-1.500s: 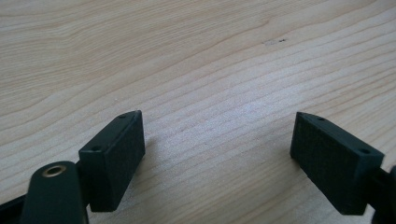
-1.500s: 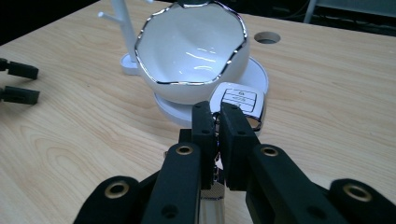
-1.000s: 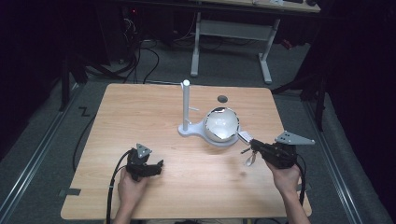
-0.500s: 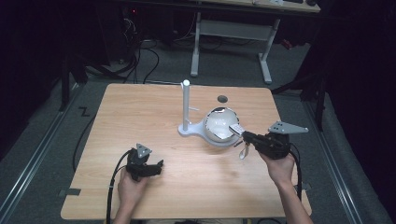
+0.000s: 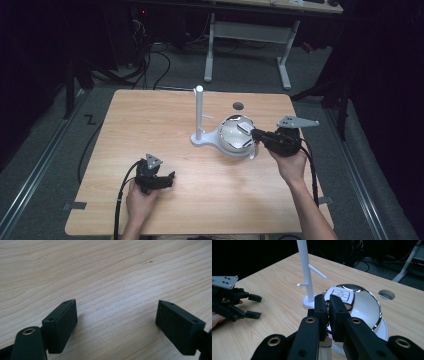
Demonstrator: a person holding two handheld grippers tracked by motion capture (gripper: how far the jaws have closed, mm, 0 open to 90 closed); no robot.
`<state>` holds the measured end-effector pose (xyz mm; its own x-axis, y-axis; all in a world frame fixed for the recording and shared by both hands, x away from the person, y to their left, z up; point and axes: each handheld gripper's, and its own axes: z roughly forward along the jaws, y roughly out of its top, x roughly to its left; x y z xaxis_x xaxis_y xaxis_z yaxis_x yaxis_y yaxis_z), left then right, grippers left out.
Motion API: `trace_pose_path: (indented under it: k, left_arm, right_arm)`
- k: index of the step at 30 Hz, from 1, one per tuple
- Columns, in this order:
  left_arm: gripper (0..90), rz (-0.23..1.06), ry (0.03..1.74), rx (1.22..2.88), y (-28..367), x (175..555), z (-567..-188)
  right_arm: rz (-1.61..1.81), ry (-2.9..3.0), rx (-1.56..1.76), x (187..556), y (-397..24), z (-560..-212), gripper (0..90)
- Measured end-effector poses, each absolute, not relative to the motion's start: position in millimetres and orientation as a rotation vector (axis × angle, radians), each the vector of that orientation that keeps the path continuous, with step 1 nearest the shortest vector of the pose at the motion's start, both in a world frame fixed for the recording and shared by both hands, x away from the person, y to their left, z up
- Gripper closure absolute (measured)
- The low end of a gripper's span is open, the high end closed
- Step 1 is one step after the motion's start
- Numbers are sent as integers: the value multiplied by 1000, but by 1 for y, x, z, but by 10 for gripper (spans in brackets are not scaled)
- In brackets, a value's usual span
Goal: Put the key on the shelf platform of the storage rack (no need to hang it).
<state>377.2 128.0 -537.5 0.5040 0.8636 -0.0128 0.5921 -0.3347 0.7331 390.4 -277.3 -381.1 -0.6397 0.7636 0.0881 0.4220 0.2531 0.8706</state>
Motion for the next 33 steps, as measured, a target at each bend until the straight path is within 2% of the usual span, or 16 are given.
trace_pose_path:
  k: [27, 33]
  left_arm:
    - [181, 502, 1187, 2056, 128, 377, -537]
    - [181, 502, 1188, 2054, 128, 377, -538]
  right_arm:
    - [1331, 2173, 1092, 435, -256, -381, 857]
    - [1308, 2158, 1096, 443, -255, -389, 857]
